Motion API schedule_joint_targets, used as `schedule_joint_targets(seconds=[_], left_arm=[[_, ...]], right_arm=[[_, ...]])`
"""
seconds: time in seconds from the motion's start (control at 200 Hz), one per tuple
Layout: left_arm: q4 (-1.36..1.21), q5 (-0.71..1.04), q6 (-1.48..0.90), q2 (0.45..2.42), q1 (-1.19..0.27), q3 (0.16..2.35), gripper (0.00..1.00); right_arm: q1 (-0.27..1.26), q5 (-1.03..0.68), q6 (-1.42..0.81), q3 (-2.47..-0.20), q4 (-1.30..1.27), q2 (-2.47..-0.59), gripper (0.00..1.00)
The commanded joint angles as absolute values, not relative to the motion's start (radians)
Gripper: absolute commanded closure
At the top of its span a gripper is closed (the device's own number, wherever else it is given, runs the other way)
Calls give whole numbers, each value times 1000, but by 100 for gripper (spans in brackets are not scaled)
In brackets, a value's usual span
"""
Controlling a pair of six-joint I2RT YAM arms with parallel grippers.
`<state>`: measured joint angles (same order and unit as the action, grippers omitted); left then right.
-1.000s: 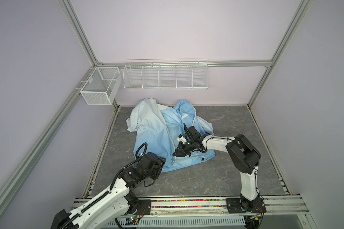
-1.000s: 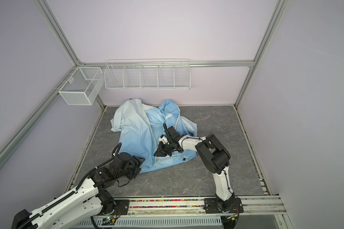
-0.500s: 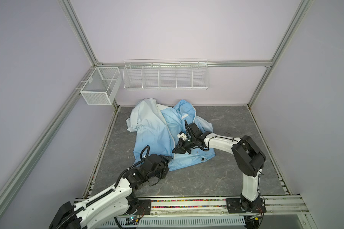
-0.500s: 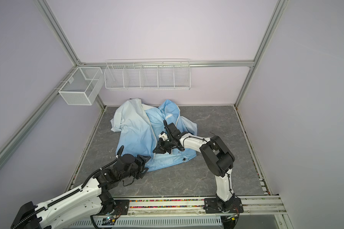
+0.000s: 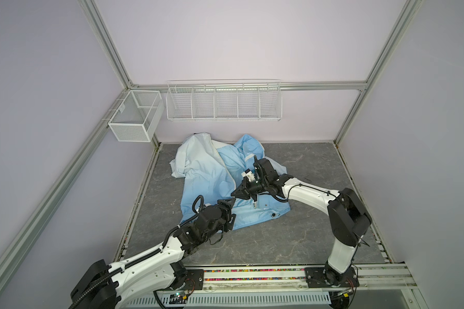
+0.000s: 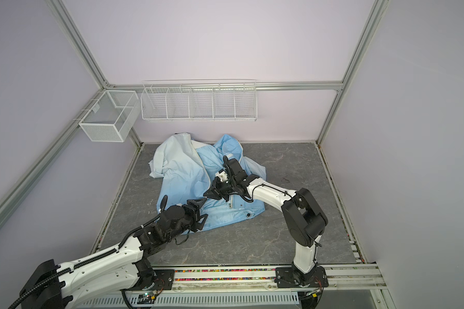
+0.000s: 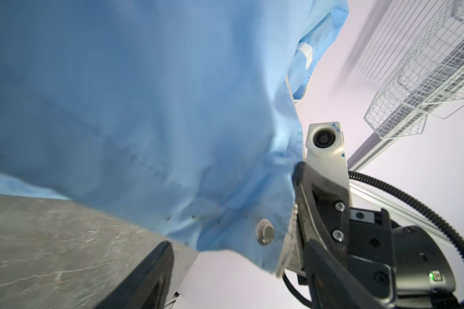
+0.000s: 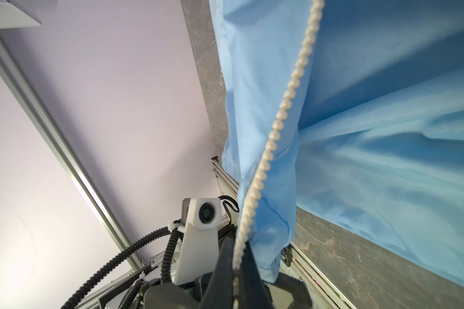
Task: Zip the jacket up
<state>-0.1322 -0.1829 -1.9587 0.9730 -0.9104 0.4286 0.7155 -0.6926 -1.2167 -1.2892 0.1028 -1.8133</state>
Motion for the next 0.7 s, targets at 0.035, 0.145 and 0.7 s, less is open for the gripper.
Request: schedule_joint_targets(seconds=[0.035,0.145,0.7], left_arm=[[-299,-239,-1983,1042,-915,497,23],[-289,-302,-1945,1044,-915,520,23],[-163,-374,-1706,922,-825,528,31]], right_arm=[[720,-667,-1289,-1313,86,-1759,93],[720,-670,-1293,-1311,94,-1737,93],[708,-747,-1252,-1292,111,-1700,93]])
